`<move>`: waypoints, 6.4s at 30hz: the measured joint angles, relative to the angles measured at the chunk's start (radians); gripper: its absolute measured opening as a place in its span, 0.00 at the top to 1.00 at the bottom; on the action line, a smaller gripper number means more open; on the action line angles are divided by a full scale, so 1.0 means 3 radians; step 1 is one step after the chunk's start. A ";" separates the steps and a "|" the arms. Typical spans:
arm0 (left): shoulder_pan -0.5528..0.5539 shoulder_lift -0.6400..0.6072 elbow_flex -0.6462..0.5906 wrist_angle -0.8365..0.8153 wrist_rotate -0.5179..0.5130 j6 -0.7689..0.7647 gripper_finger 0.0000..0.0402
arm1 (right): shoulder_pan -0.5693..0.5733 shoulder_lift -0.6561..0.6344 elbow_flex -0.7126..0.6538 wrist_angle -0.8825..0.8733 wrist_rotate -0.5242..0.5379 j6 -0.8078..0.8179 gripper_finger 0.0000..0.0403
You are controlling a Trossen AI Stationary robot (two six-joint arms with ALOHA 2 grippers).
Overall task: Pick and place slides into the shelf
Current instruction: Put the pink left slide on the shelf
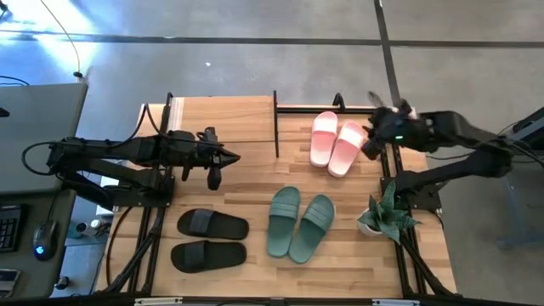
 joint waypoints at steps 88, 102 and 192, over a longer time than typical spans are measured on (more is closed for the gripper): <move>0.0000 -0.0001 -0.0003 0.0001 0.0024 -0.0136 0.99 | -0.1306 0.2272 -0.1691 0.1323 0.0373 -0.0108 0.97; 0.0000 -0.0001 -0.0003 0.0003 0.0023 -0.0136 0.99 | -0.0502 0.1174 -0.1293 -0.0257 0.0123 0.0588 1.00; 0.0000 -0.0422 -0.0003 -0.0070 -0.0140 -0.0393 0.99 | -0.0650 0.4382 0.3042 0.2129 0.0002 -0.2379 0.83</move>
